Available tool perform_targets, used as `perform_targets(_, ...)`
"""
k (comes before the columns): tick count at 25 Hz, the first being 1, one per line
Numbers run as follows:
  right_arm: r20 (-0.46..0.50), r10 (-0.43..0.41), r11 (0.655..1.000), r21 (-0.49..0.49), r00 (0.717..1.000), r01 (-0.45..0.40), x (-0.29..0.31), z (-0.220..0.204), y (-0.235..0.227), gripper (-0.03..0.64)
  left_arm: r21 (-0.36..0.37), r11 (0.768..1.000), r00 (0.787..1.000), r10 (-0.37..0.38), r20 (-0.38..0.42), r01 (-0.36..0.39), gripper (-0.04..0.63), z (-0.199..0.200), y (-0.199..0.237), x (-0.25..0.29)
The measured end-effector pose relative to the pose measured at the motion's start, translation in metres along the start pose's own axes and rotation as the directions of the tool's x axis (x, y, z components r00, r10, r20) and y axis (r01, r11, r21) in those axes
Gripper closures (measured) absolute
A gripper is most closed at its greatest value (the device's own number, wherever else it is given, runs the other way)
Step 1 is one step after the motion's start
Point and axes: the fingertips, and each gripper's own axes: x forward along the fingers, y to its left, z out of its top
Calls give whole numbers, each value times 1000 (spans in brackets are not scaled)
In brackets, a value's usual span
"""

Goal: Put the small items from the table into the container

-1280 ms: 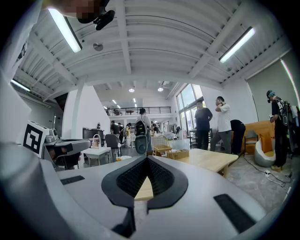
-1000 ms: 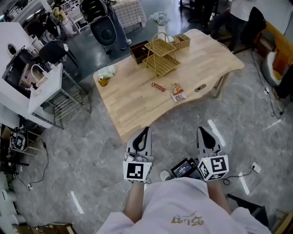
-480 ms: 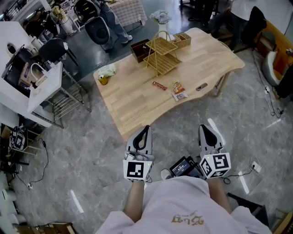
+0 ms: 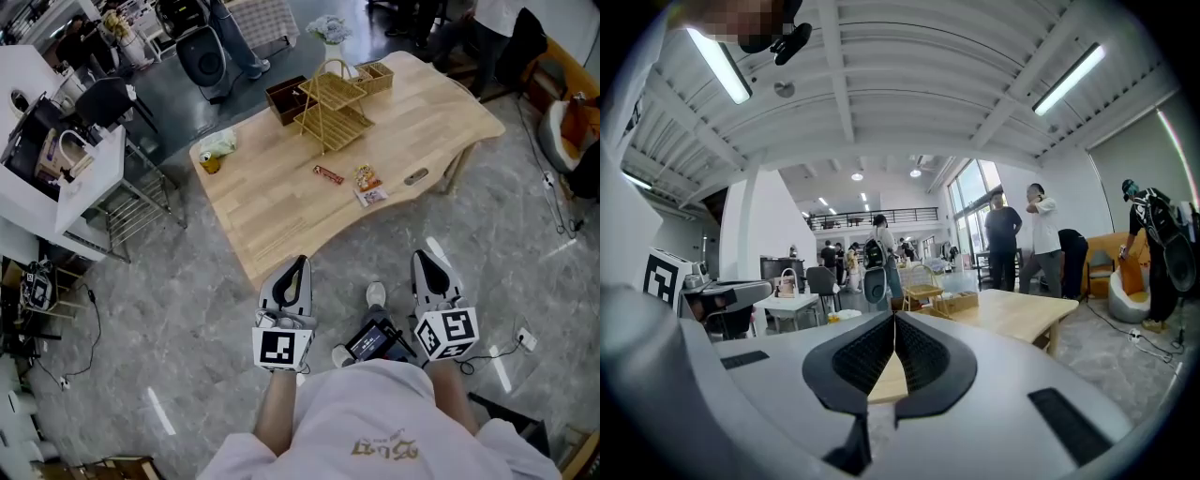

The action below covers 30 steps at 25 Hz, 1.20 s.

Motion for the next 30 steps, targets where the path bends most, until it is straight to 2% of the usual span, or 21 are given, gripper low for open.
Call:
perform_targets(6,-1,16,1000,11,1000,-16,43,4,-16,598,-53,998,998,17,-64,-20,603,-3,14,35)
perform_targets(10,-1,39,999,15,999,-39,90,8,-37,598,-35,999,998,25,-63,-27,603,-12,27,82)
perform_targets(14,8,76,997,7,997,-76,145,20,-64,598,38,999,998,34,-50,-32,603,-13,42,139)
perform_targets(20,1,160,985,-58,987,-160,221,41,-100,598,90,993,996,85,-30,-82,603,-10,67,224)
perform_targets(25,37,272,962,-13,962,-272,271,60,-125,598,93,989,991,122,-52,-117,603,-14,79,281)
perform_targets(30,11,329,944,-37,944,-328,307,62,-143,598,97,981,983,172,-64,-166,603,-16,89,320)
